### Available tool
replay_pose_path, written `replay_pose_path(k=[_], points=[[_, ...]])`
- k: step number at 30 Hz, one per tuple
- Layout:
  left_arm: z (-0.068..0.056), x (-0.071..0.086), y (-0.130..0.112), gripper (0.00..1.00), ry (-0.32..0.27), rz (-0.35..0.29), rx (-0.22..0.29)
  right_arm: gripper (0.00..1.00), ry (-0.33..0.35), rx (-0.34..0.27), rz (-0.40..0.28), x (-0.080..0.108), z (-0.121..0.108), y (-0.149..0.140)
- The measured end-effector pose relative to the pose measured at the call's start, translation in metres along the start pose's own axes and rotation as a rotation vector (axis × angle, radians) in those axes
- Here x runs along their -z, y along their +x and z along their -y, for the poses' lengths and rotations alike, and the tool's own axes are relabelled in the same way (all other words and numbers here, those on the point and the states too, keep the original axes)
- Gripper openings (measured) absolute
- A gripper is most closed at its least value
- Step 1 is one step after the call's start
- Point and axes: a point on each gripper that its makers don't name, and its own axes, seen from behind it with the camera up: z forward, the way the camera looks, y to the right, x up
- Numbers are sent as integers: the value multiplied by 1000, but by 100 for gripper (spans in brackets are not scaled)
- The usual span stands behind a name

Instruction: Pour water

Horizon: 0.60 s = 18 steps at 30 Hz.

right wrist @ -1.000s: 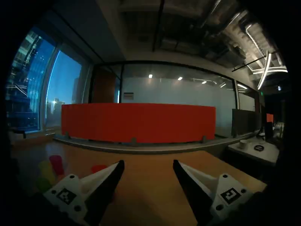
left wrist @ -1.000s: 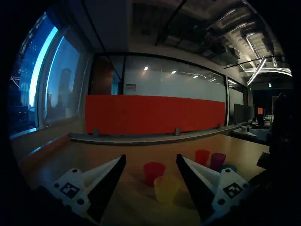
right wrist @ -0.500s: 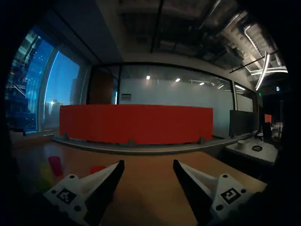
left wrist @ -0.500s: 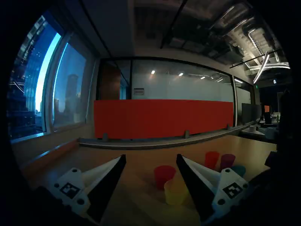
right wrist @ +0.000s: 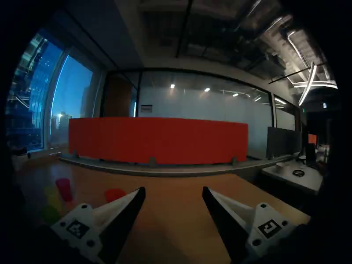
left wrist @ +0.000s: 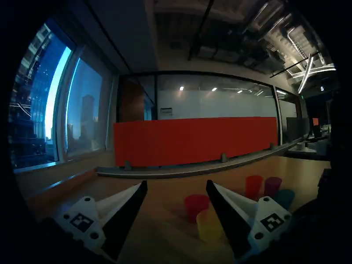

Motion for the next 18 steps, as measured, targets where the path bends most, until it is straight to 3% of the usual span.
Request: replay_pose_path(k=[5,18], points=[[7,0,-10,99,37,-4,5,100,-12,11,3,0,0,4],[21,-1,-38,99,69,13,24,100,-16,28,15,-3,6,7]])
